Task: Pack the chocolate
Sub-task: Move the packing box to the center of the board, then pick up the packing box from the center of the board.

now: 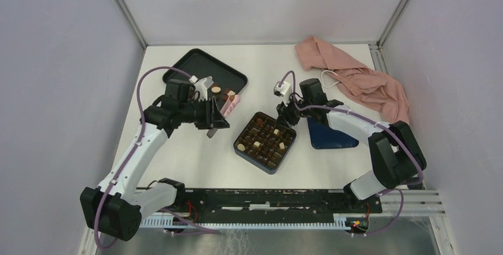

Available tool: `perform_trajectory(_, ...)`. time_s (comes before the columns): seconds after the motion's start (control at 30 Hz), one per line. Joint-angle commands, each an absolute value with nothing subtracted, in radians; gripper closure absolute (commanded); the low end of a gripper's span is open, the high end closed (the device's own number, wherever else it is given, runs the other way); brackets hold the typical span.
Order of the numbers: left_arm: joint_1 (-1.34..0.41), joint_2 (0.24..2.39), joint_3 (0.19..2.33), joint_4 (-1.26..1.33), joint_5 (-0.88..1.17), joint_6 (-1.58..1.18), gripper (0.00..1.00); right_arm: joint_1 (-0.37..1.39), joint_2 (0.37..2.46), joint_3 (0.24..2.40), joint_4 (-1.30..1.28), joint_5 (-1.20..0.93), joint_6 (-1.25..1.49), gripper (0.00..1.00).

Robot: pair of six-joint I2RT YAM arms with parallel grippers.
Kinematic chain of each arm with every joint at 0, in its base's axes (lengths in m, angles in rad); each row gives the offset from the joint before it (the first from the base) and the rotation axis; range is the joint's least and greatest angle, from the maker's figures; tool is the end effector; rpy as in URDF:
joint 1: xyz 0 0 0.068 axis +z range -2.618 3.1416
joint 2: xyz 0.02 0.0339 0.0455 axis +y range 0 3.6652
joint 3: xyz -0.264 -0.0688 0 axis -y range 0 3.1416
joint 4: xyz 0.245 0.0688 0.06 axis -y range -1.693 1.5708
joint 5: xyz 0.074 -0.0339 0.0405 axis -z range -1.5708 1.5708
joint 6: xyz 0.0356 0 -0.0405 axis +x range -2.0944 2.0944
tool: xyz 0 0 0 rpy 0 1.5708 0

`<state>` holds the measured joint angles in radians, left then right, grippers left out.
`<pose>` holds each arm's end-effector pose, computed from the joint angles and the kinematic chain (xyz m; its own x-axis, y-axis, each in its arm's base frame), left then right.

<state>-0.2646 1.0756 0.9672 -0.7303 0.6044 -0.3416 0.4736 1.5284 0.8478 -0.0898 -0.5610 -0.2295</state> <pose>0.2009 -0.0754 0.3021 -0.8713 -0.0495 -0.4882 0.3077 0.7199 -0.6222 0.2688 0.1590 0.1972 -0.4384 -0.4411 -0.7831 -0.8479 0.4919 0.1976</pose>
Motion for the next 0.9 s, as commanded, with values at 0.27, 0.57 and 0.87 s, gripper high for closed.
perform_trajectory(0.27,-0.399,0.990,0.945,-0.685,0.503,-0.462,0.98,0.508,1.683,1.107,-0.262,-0.593,-0.362,0.50)
perform_trajectory(0.57,-0.420,0.981,0.938,-0.685,0.485,-0.469,0.98,0.541,1.746,1.101,-0.273,-0.499,-0.346,0.54)
perform_trajectory(0.87,-0.429,0.969,0.922,-0.685,0.476,-0.464,0.98,0.558,1.763,1.114,-0.220,-0.417,-0.309,0.75)
